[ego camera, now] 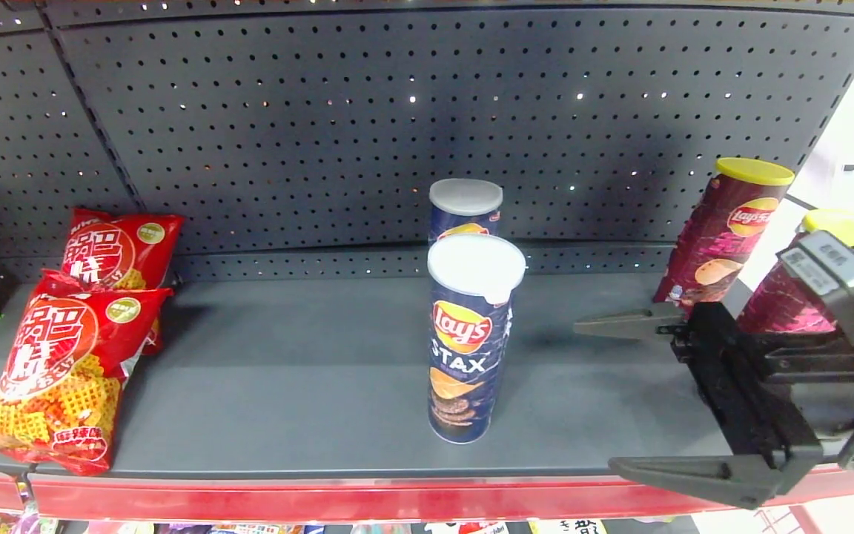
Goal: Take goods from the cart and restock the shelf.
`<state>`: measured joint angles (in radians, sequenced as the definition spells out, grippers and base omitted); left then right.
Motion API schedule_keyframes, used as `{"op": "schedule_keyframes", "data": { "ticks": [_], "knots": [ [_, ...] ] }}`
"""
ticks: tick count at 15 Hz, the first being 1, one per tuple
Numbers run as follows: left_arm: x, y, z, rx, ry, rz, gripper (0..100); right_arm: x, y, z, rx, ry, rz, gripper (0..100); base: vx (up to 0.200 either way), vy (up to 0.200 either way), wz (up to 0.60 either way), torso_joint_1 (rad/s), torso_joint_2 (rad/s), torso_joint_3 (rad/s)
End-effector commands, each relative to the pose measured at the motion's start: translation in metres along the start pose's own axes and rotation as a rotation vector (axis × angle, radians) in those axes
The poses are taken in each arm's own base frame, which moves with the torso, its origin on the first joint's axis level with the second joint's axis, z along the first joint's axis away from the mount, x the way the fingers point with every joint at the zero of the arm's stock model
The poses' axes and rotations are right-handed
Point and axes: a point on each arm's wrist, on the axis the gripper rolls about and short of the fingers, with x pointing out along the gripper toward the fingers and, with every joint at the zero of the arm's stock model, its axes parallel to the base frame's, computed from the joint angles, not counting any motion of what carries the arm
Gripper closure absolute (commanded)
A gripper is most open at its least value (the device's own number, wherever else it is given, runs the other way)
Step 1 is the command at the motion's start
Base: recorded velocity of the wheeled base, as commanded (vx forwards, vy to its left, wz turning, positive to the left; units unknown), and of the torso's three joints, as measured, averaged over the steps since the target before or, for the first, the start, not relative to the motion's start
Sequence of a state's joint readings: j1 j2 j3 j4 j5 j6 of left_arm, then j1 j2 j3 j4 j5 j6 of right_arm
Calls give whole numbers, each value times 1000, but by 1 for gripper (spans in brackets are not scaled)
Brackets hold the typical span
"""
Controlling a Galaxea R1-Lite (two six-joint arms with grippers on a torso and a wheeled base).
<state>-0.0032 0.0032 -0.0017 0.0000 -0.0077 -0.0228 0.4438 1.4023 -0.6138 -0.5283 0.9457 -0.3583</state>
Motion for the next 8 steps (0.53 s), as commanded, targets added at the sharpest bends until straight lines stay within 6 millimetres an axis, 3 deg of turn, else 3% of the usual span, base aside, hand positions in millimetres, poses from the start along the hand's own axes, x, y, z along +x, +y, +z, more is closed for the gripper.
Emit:
{"op": "schedule_keyframes", "data": {
  "ticks": [1,8],
  "knots": [
    [0,0,0,0,2,0,0,13,-14,-18,58,43,13,0,0,0,0,0,0,0],
    [0,0,0,0,2,0,0,35,-42,-39,92,93,8,0,0,0,0,0,0,0]
  ]
}}
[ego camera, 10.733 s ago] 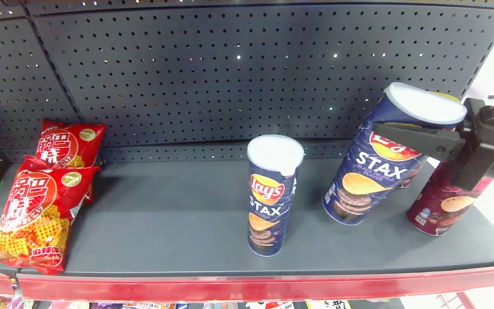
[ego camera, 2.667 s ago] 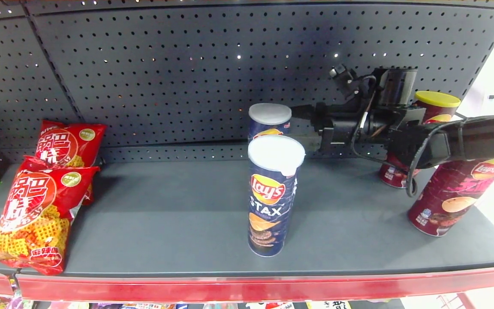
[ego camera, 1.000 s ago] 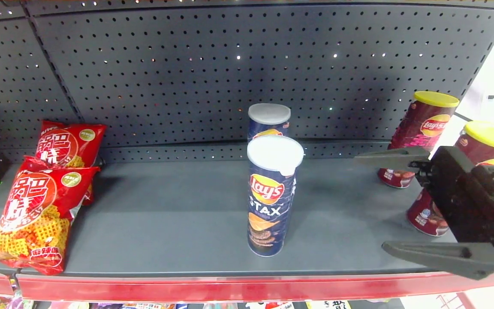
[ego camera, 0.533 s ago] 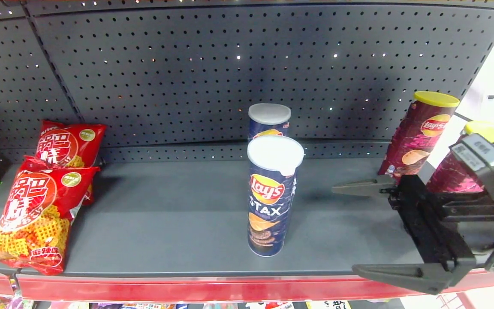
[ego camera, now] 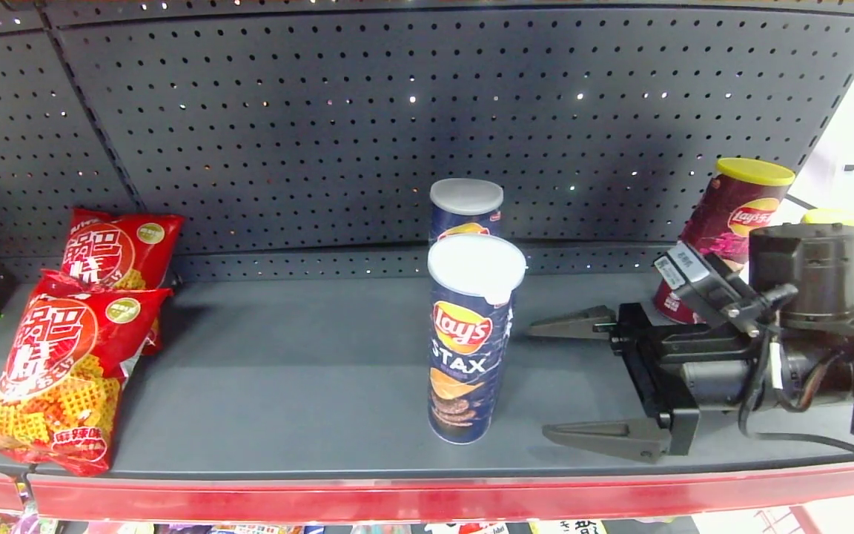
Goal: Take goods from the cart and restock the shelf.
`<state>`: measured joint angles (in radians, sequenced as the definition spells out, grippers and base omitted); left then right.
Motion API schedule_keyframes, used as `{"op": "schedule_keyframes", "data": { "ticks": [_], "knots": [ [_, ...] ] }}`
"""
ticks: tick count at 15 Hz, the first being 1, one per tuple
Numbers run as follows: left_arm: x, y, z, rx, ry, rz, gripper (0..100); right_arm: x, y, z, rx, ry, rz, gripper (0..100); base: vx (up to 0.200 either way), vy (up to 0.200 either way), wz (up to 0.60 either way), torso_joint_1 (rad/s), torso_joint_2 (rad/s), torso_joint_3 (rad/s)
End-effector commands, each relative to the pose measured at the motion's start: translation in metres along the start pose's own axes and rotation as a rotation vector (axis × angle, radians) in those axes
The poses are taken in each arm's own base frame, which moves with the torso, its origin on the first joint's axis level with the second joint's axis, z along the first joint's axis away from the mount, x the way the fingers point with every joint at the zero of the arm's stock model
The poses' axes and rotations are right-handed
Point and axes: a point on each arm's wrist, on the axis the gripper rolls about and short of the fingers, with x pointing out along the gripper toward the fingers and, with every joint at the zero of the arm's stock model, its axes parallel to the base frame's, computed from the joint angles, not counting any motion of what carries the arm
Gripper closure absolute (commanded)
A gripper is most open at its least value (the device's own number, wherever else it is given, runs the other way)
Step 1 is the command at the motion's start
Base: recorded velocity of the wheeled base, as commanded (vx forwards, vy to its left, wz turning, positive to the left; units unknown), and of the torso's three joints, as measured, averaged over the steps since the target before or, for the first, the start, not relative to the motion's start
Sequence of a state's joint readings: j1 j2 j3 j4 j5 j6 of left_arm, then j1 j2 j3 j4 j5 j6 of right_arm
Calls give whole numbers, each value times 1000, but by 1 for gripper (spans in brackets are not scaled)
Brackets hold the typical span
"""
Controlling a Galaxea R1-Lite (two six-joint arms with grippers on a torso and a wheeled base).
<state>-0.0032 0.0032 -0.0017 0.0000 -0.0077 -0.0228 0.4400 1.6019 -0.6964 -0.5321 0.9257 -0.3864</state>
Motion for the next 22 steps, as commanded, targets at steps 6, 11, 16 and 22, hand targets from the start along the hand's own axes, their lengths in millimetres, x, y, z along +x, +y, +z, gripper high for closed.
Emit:
{"op": "schedule_keyframes", "data": {
  "ticks": [6,11,16,22],
  "knots": [
    [0,0,0,0,2,0,0,20,-34,-19,48,38,-18,0,0,0,0,0,0,0],
    [0,0,0,0,2,0,0,29,-41,-21,58,47,-23,0,0,0,0,0,0,0],
    [0,0,0,0,2,0,0,32,-45,-20,55,49,-31,0,0,0,0,0,0,0],
    [0,0,0,0,2,0,0,35,-40,-16,51,47,-16,0,0,0,0,0,0,0]
  ]
}}
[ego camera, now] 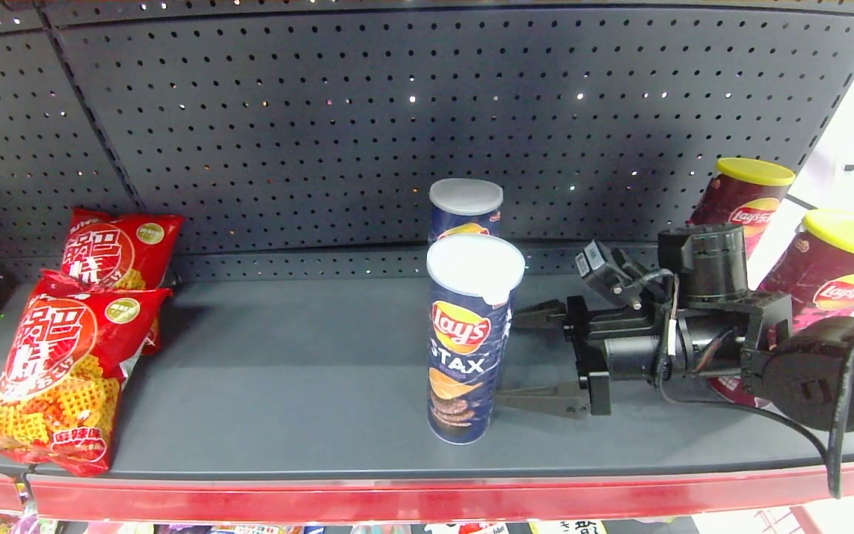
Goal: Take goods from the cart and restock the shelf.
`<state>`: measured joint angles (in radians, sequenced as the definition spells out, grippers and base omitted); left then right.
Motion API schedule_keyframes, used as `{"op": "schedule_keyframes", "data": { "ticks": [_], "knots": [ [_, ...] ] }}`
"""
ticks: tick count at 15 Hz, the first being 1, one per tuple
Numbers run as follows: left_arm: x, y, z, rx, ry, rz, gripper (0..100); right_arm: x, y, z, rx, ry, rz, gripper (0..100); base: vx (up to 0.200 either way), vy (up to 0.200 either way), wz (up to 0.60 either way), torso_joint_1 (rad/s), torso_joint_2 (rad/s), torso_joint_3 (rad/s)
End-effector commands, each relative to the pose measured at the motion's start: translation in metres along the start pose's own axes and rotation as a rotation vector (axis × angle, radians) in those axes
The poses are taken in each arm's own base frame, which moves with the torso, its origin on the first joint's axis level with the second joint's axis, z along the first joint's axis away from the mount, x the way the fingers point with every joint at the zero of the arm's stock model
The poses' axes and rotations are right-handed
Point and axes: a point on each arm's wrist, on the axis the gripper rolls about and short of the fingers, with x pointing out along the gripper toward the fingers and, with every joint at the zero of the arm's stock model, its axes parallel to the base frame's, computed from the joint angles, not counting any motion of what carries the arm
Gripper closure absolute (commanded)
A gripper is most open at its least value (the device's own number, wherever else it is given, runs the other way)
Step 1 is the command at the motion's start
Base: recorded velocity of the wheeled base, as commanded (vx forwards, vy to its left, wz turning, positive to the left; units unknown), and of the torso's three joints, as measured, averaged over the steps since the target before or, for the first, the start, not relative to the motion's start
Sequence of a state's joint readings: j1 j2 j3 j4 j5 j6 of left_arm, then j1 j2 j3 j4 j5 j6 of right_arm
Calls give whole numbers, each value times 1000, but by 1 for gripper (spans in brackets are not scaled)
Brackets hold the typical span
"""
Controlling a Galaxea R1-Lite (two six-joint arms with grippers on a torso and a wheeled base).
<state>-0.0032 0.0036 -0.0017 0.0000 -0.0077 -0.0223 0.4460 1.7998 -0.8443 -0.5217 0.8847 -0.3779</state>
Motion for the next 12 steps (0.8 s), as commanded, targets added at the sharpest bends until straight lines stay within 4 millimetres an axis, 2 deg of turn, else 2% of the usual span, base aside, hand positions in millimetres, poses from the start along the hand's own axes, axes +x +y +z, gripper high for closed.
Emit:
{"op": "schedule_keyframes", "data": {
  "ticks": [1,12],
  "knots": [
    [0,0,0,-1,1,0,0,0,1,1,-4,1,-6,0,0,0,0,0,0,0],
    [0,0,0,-1,1,0,0,8,11,7,1,5,0,0,0,0,0,0,0,0]
  ]
}}
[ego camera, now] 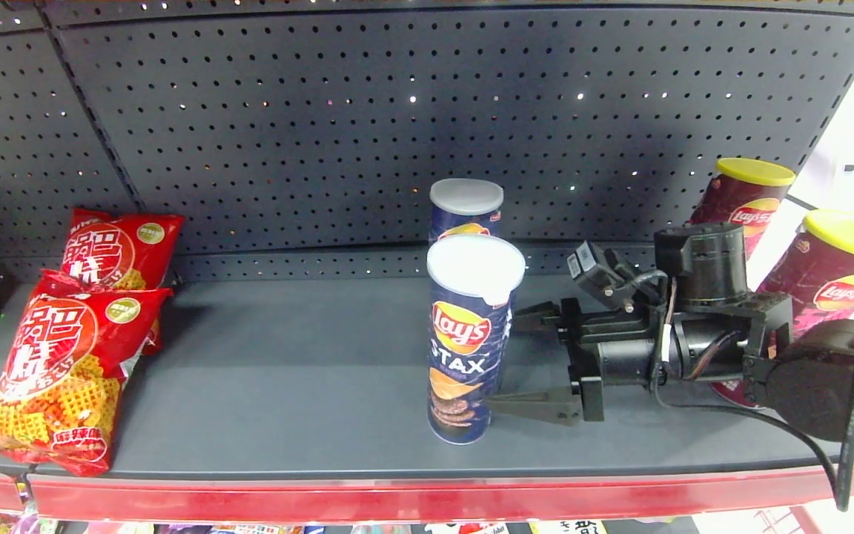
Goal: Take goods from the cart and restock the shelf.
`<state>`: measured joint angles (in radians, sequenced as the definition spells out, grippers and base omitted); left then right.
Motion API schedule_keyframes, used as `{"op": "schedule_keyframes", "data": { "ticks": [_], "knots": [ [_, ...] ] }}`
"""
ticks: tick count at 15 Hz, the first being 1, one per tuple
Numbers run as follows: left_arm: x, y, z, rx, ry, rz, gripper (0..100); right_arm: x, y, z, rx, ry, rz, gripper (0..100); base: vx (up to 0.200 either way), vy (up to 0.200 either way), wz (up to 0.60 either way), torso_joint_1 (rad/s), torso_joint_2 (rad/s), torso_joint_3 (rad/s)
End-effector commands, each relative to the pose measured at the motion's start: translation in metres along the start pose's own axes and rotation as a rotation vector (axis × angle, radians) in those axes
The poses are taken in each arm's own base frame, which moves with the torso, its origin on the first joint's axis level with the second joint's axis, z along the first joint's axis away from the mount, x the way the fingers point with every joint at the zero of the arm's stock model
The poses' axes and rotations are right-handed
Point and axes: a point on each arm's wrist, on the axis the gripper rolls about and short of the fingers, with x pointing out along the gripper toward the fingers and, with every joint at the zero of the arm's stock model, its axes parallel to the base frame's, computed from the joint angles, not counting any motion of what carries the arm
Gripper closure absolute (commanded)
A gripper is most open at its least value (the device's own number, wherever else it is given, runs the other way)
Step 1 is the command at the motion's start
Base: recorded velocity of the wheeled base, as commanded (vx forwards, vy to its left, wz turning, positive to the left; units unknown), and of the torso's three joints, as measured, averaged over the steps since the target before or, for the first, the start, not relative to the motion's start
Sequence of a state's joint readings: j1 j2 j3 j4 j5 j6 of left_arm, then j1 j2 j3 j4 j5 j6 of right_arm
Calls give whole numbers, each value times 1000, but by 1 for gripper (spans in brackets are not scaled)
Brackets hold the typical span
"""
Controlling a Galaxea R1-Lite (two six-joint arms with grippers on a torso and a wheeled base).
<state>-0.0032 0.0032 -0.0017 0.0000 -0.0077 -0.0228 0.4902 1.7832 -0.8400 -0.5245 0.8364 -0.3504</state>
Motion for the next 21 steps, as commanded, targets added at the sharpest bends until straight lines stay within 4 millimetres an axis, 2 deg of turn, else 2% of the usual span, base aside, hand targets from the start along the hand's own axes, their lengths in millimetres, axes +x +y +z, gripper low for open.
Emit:
{"op": "schedule_keyframes", "data": {
  "ticks": [1,16,21],
  "knots": [
    [0,0,0,0,3,0,0,2,1,1,-4,-1,6,0,0,0,0,0,0,0],
    [0,0,0,0,2,0,0,-8,-12,-5,14,7,-52,0,0,0,0,0,0,0],
    [0,0,0,0,2,0,0,-15,-5,2,-2,-6,-58,0,0,0,0,0,0,0]
  ]
}}
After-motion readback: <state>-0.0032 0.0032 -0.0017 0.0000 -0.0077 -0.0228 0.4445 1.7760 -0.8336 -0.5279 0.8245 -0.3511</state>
